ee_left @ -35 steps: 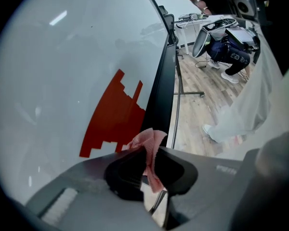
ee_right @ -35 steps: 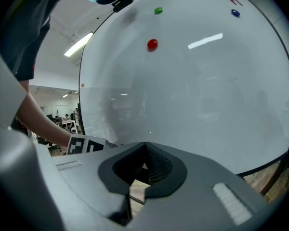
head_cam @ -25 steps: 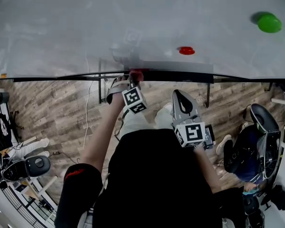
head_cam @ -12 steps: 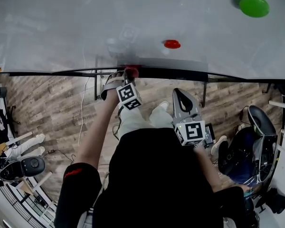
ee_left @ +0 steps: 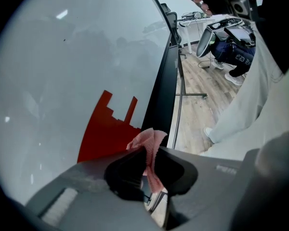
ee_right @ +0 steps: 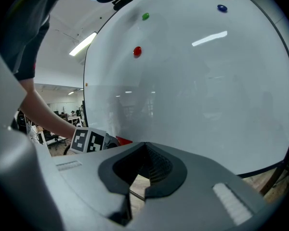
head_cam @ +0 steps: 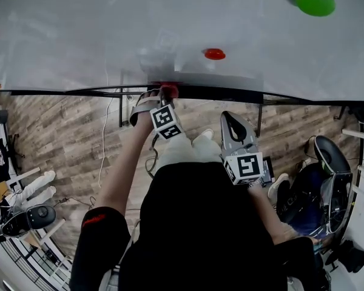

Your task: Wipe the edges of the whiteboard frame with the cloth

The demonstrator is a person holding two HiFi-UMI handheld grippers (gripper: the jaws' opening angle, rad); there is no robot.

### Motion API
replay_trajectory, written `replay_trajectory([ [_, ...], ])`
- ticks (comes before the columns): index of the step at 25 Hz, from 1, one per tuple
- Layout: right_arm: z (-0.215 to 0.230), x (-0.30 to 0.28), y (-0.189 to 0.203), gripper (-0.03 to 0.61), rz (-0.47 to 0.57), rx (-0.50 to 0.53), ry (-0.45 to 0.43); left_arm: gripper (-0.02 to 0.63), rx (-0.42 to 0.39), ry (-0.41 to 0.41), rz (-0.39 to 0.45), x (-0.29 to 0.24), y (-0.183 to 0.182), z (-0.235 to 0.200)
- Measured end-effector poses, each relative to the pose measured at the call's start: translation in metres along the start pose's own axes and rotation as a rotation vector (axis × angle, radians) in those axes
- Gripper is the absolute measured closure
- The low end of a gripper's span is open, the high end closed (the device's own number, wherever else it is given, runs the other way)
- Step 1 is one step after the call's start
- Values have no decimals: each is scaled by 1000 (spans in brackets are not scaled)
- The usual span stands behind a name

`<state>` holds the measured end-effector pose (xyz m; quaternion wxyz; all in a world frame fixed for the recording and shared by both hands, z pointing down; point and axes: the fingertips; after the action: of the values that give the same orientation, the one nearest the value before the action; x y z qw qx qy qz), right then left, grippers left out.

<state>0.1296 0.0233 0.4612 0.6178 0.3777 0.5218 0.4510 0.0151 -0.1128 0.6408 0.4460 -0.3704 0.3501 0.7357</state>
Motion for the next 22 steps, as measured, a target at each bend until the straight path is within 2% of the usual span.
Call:
replay_trajectory([
  [15, -38, -21, -11, 577, 57, -6, 106, 569, -70, 16, 32, 2, 0, -1],
  [22, -44, -21, -15, 577, 69, -6, 129, 569, -66, 18, 41, 1, -1, 0],
])
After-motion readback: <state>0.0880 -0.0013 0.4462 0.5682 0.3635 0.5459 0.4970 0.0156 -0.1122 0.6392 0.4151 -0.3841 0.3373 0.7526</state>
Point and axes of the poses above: the fingertips, and each gripper's own axes: x backward along the fingers, z to its right, y out of its underside, and after that the axes turned 3 degrees about -x, right-handed
